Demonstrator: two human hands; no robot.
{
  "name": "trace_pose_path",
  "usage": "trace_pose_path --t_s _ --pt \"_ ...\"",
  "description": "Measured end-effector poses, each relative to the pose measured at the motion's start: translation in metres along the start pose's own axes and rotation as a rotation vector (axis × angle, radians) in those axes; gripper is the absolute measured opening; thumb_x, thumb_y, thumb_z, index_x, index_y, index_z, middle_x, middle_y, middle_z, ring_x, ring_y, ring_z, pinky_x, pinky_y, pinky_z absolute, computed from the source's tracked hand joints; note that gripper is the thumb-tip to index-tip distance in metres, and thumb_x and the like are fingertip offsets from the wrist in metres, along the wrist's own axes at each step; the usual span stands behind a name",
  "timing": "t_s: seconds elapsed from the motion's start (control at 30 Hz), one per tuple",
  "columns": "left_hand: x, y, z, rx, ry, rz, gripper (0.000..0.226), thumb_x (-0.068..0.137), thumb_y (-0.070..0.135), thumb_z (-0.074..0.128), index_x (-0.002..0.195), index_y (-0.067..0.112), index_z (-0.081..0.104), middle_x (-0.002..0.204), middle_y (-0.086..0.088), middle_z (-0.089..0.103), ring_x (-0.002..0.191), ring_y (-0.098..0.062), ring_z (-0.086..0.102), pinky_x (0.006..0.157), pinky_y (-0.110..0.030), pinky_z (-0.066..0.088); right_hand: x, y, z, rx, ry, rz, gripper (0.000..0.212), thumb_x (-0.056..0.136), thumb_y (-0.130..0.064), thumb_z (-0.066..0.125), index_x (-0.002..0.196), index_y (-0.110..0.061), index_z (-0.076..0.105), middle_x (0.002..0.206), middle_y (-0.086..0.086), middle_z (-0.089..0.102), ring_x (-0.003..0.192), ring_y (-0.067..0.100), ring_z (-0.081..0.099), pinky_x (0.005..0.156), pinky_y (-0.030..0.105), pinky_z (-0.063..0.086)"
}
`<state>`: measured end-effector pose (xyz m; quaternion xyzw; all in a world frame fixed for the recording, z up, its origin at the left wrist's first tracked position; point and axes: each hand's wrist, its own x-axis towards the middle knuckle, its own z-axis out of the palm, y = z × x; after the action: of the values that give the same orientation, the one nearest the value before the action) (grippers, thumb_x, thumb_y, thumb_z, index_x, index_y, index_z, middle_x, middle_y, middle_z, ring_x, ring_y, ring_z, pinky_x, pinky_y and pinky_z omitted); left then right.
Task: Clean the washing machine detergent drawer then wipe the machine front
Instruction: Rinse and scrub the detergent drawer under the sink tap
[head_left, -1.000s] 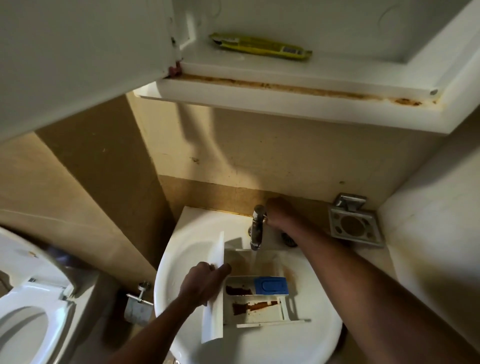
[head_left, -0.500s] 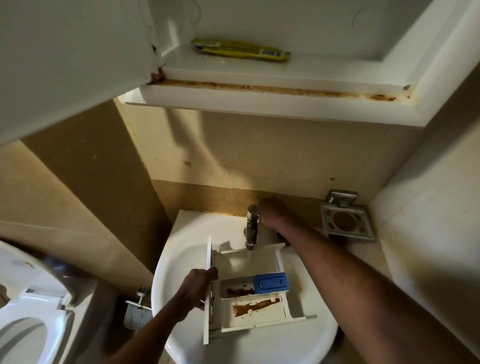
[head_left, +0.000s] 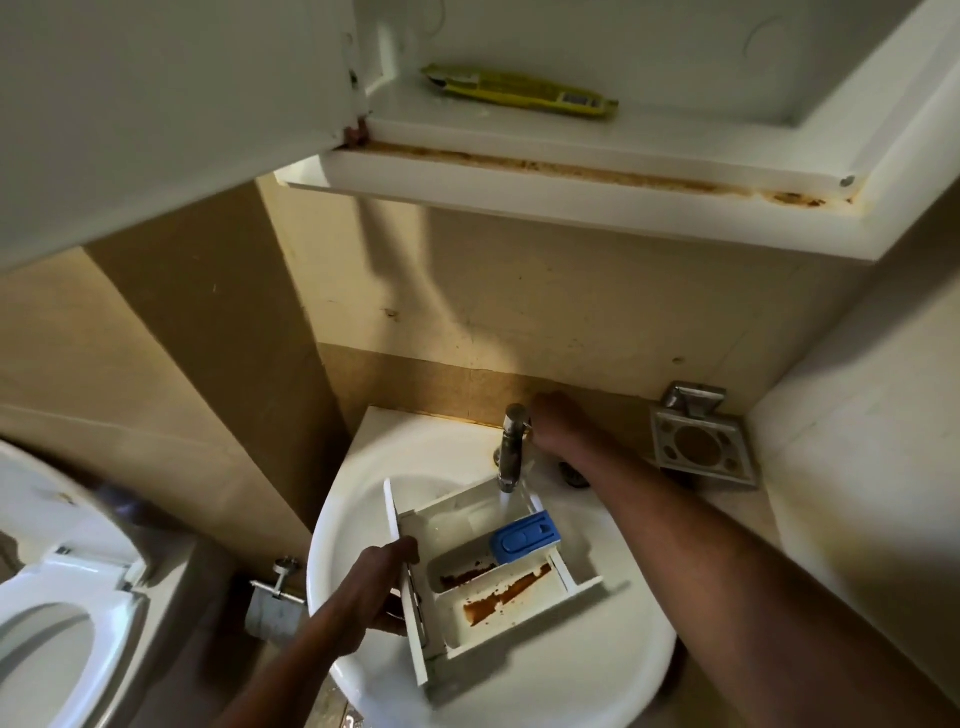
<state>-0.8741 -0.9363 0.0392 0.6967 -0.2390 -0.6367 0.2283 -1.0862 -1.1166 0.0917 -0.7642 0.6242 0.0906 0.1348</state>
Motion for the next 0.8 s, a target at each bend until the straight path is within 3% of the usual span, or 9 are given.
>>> trace_pose_path --t_s 0.1,0.3,0.4,0.57,0.67,0.73,0.8 --pt "-0.010 -0.010 0.002 -0.079 0.042 -0.025 0.028 0.094 0.031 0.054 0.107 0.008 0.059 0.102 -0.027 0.067 0.079 -0.043 0.073 0.072 -0.053 0.062 0.006 0.002 0.004 0.015 -0.018 0.026 0.029 0.093 -0.011 0.063 0.122 -0.005 0.062 0.121 0.013 0.065 0.108 0.029 0.064 0.079 0.031 0.047" --pt "-0.035 -0.022 0.025 -0.203 0.122 -0.097 0.043 0.084 0.037 0.064 0.113 0.005 0.059 0.105 -0.027 0.066 0.083 -0.044 0.072 0.066 -0.050 0.063 0.007 0.008 0.008 0.088 -0.028 0.028 0.025 0.092 -0.016 0.063 0.116 -0.009 0.065 0.114 0.010 0.068 0.101 0.027 0.065 0.075 0.031 0.048" --pt "-0.048 -0.030 0.041 -0.300 0.137 -0.140 0.051 0.079 0.034 0.071 0.116 0.001 0.057 0.098 -0.022 0.062 0.083 -0.043 0.069 0.065 -0.051 0.063 -0.021 0.015 0.009 0.317 0.040 0.049 0.033 0.092 -0.024 0.062 0.123 -0.013 0.061 0.117 0.008 0.066 0.108 0.028 0.063 0.079 0.031 0.047" --pt "-0.066 -0.039 0.070 -0.579 0.167 -0.224 0.043 0.078 0.029 0.080 0.106 0.005 0.057 0.106 -0.019 0.062 0.095 -0.043 0.064 0.075 -0.054 0.061 -0.117 0.037 0.044 0.591 0.279 0.283 0.051 0.093 -0.036 0.062 0.138 -0.015 0.052 0.136 0.010 0.059 0.123 0.029 0.056 0.098 0.036 0.046" --pt "-0.069 -0.045 0.092 -0.706 0.235 -0.147 0.043 0.070 0.017 0.084 0.102 -0.003 0.063 0.094 -0.020 0.066 0.089 -0.039 0.064 0.076 -0.057 0.058 -0.165 0.036 0.088 0.776 0.038 0.486 0.069 0.087 -0.054 0.066 0.138 -0.011 0.049 0.136 0.013 0.058 0.122 0.031 0.058 0.093 0.034 0.049" --pt "-0.066 -0.050 0.107 -0.766 0.265 -0.076 0.033 0.074 0.012 0.079 0.100 -0.004 0.067 0.089 -0.022 0.069 0.086 -0.038 0.067 0.074 -0.053 0.059 -0.176 0.022 0.104 1.002 -0.254 0.570 0.064 0.079 -0.067 0.066 0.112 -0.013 0.060 0.115 0.012 0.068 0.101 0.028 0.068 0.072 0.032 0.055" --pt "-0.063 -0.051 0.118 -0.801 0.253 -0.015 0.030 0.079 0.011 0.075 0.105 -0.004 0.068 0.093 -0.022 0.073 0.088 -0.037 0.070 0.074 -0.044 0.060 -0.175 0.008 0.116 1.037 -0.364 0.504 0.058 0.077 -0.065 0.066 0.100 -0.013 0.064 0.100 0.011 0.070 0.089 0.025 0.069 0.065 0.031 0.056"
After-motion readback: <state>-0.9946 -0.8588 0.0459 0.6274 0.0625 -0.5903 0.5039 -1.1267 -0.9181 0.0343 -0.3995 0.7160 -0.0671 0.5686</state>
